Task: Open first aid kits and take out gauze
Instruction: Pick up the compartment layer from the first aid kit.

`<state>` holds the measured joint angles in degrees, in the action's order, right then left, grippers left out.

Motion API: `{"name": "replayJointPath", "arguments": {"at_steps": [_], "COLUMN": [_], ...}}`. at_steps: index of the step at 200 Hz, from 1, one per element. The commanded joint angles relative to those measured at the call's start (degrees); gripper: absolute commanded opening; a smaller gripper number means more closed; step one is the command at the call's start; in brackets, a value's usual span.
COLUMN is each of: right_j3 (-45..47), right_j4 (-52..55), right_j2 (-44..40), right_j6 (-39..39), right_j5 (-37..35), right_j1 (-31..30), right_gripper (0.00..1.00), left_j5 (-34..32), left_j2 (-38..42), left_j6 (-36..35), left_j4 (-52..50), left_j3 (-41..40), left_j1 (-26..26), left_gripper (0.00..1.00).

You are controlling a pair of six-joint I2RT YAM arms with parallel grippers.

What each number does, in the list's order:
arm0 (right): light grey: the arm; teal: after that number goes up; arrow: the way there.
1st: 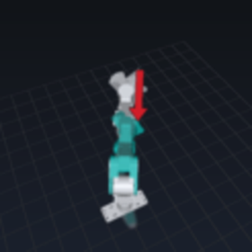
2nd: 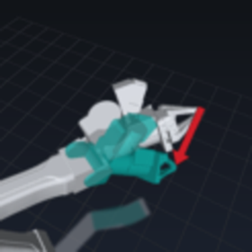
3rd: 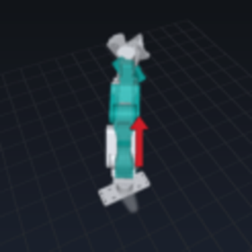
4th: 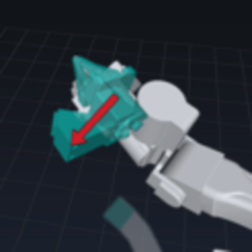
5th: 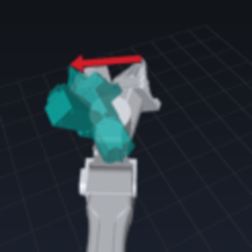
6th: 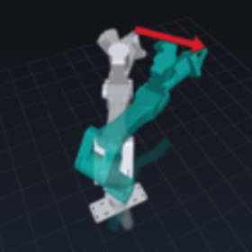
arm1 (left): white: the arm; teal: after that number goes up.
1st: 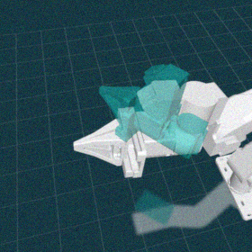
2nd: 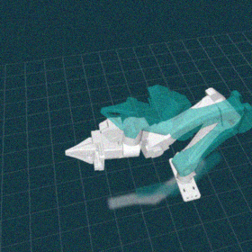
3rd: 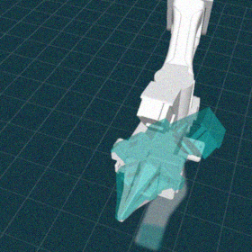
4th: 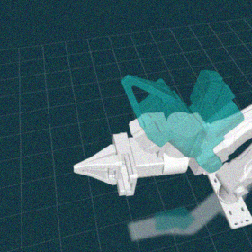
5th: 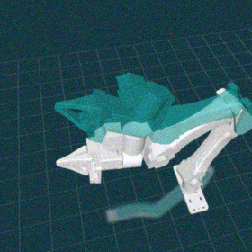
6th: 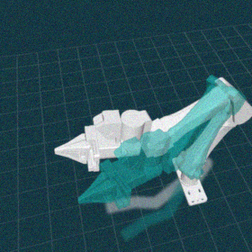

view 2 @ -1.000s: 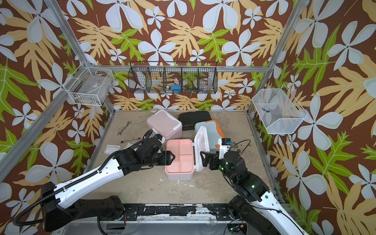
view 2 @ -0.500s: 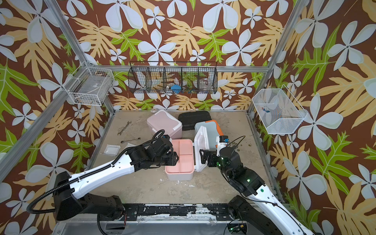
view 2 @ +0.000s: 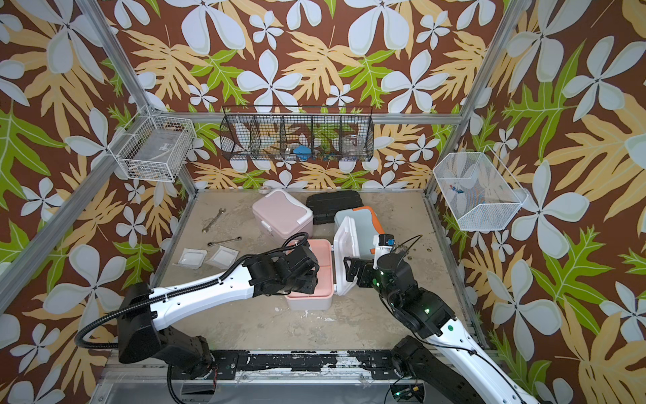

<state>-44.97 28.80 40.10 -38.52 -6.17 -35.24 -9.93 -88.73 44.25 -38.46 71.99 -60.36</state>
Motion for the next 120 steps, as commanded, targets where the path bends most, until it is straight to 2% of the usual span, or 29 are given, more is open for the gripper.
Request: {"name": "replayJointPath", "arguments": {"at_steps": [1, 51, 120], "right_j3": [-0.6, 0.1, 0.0], "right_j4": [0.5, -0.1, -0.7], "right_j2": [-0.2, -0.2, 1.2], "right_j6": [-0.5, -1.1, -2.2], "right_j5": [-0.5, 0.0, 0.3], "right_j1": [-0.1, -0.1, 0.0], "right_gripper": [1.00, 1.00, 1.00], "left_j5": [-4.2, -6.1, -9.2], "left_j2": [-1.6, -4.7, -9.1], "left_j6": [-0.6, -1.4, -3.0], "left_j4": [-2.9, -3.5, -5.7], "left_j3": [1.2, 2.2, 5.9], "left_j1": [-0.3, -0.3, -0.3], "left_gripper": [0.48, 0.30, 0.16]}}
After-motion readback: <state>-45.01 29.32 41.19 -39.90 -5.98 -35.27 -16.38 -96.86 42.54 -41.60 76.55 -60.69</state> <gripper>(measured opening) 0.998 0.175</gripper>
